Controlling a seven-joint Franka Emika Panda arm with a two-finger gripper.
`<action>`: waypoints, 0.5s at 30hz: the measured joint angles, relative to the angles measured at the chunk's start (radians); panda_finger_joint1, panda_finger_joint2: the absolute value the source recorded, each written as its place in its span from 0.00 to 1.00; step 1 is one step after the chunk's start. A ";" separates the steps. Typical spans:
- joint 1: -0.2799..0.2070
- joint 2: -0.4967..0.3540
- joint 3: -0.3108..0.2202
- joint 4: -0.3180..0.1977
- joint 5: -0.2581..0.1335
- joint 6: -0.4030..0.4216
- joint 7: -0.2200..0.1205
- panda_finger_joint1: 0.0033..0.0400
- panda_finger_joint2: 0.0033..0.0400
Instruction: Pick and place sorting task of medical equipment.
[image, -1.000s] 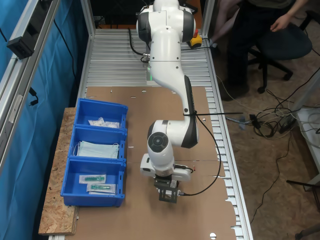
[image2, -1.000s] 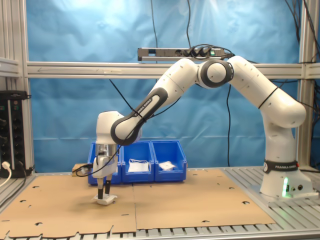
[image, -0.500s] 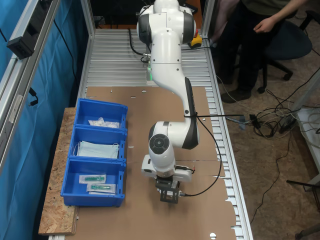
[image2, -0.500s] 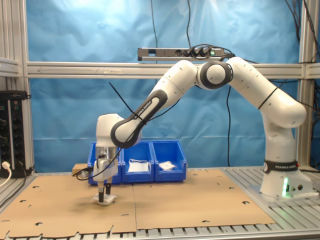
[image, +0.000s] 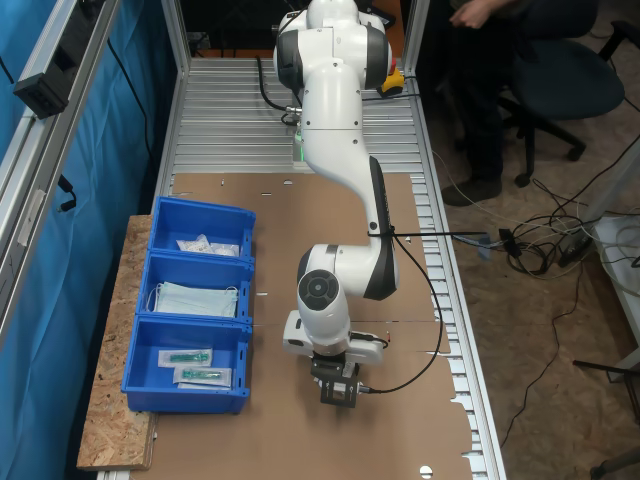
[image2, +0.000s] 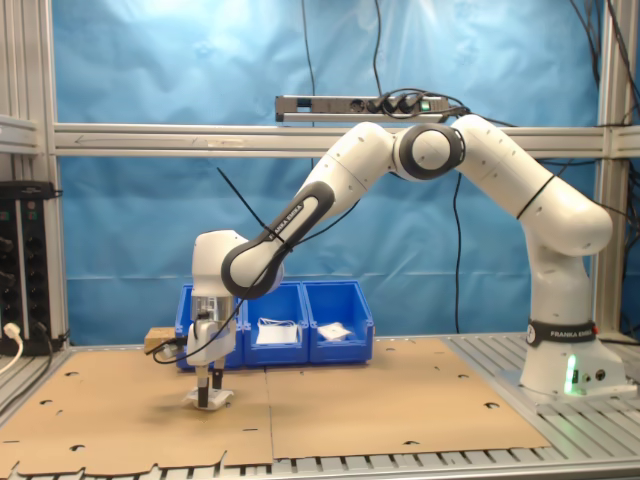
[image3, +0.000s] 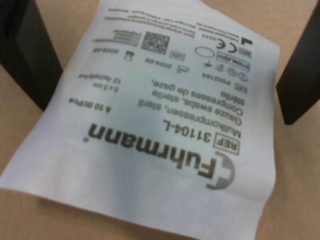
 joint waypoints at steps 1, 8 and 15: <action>0.000 0.000 0.000 0.000 0.000 0.000 0.000 1.00 1.00; 0.000 0.000 0.000 0.001 0.000 0.000 0.000 1.00 1.00; 0.000 0.000 0.000 0.008 0.000 0.000 0.000 1.00 1.00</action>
